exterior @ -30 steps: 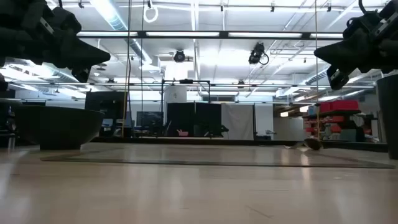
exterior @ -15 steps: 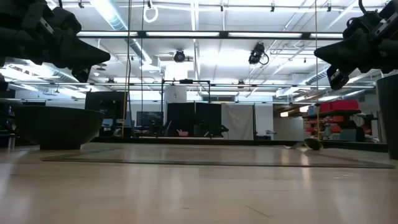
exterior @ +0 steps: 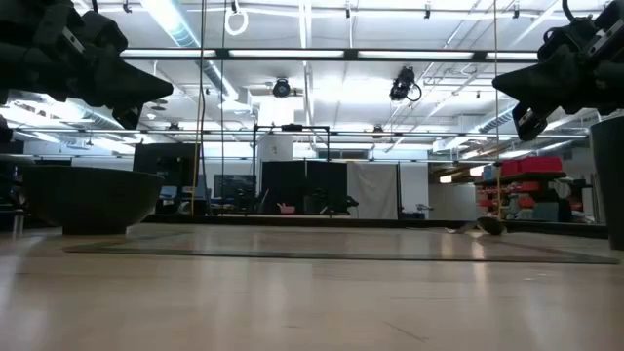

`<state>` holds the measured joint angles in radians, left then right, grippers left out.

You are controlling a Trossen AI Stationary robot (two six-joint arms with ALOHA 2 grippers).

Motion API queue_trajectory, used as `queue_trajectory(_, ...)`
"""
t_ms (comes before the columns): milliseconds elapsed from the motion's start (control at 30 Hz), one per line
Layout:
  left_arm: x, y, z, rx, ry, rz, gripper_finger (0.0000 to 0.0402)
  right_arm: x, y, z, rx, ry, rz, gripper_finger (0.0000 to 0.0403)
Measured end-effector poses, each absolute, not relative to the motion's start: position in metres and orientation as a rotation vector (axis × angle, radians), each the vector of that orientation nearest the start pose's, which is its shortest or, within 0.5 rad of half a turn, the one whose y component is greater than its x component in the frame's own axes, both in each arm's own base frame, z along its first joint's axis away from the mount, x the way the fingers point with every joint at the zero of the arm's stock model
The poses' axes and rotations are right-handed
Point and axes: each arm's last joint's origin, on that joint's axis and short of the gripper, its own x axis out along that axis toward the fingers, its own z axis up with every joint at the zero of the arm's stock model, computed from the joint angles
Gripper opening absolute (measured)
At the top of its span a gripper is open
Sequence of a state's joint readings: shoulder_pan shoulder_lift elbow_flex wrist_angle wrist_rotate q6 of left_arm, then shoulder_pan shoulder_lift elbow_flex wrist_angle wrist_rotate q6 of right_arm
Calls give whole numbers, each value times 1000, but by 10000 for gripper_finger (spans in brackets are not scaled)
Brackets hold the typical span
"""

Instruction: Pick & Place Utensil

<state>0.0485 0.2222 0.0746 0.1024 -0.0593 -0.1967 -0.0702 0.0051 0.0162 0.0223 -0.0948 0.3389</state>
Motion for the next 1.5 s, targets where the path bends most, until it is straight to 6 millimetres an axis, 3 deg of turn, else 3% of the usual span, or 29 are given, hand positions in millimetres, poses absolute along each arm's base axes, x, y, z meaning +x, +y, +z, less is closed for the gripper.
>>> queue_trajectory(400, 110, 7, 181, -197, 34, 112, 19, 97, -4, 171, 310, -36, 21, 17)
queue_trajectory(667, 110, 7, 181, -197, 34, 112, 18, 93, -11, 191, 314, -282, -196, 17)
queue_trajectory(967, 110, 7, 181, -196, 35, 111, 18, 83, -15, 213, 390, -557, -286, 17)
queue_trajectory(1167, 110, 7, 181, -196, 35, 111, 18, 76, -10, 226, 504, -704, -72, 18)
queue_trajectory(1300, 110, 7, 181, -196, 35, 112, 18, 73, -10, 230, 529, -754, -47, 15)
queue_trajectory(1500, 110, 7, 181, -196, 35, 111, 18, 82, -8, 228, 606, -683, 62, 15)
